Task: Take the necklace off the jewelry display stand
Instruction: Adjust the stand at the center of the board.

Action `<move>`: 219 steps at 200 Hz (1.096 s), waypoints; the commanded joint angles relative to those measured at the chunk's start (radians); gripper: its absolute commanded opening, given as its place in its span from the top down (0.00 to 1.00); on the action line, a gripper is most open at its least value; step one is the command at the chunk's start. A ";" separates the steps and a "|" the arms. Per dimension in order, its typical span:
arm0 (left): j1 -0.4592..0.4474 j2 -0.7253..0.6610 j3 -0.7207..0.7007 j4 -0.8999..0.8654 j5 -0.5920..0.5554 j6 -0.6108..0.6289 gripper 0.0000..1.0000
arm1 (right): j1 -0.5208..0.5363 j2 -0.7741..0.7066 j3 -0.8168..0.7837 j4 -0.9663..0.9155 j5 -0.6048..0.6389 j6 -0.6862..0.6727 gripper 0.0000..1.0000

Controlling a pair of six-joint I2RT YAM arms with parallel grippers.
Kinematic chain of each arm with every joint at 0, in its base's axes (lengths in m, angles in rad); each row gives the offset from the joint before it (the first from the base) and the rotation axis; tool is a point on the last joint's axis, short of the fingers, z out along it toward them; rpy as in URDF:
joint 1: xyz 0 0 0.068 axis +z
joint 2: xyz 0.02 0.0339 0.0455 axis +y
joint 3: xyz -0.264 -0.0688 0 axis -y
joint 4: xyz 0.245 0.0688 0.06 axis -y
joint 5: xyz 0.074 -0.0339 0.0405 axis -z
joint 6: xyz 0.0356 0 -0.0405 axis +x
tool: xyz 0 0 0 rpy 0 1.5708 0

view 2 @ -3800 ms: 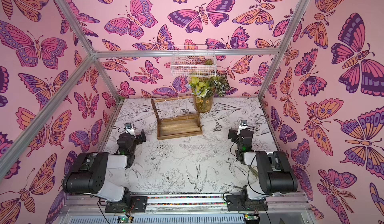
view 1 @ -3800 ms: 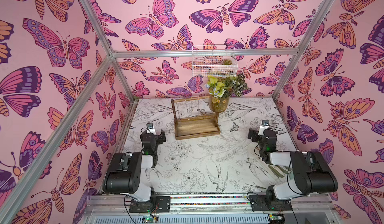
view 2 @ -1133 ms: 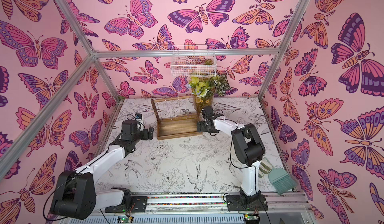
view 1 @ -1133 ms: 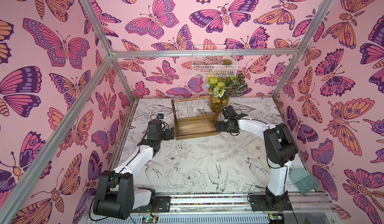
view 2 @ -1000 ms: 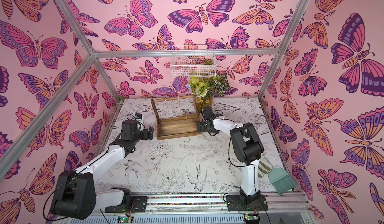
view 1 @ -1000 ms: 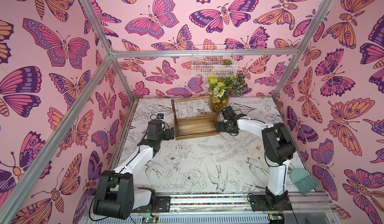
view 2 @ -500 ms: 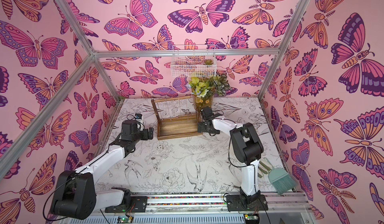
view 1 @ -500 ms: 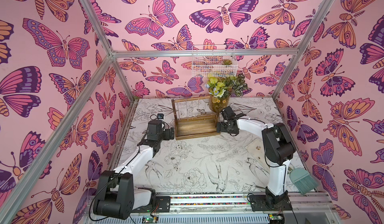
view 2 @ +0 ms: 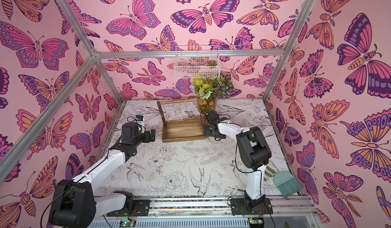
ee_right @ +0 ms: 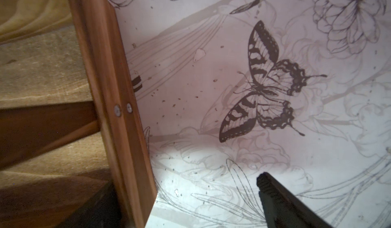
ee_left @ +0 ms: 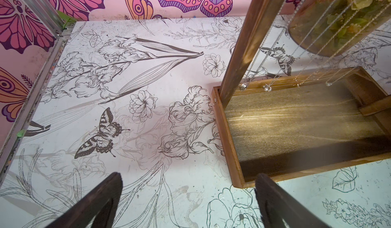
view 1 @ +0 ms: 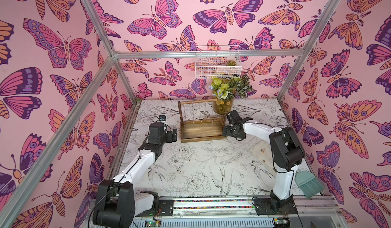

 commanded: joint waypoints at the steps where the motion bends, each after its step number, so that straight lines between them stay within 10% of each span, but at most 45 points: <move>1: -0.009 -0.013 -0.029 -0.008 0.001 0.002 0.00 | -0.001 -0.016 -0.046 -0.065 0.055 0.026 0.01; 219: -0.023 0.008 0.004 -0.012 0.012 0.017 0.00 | 0.013 -0.272 -0.179 0.005 -0.120 -0.071 0.01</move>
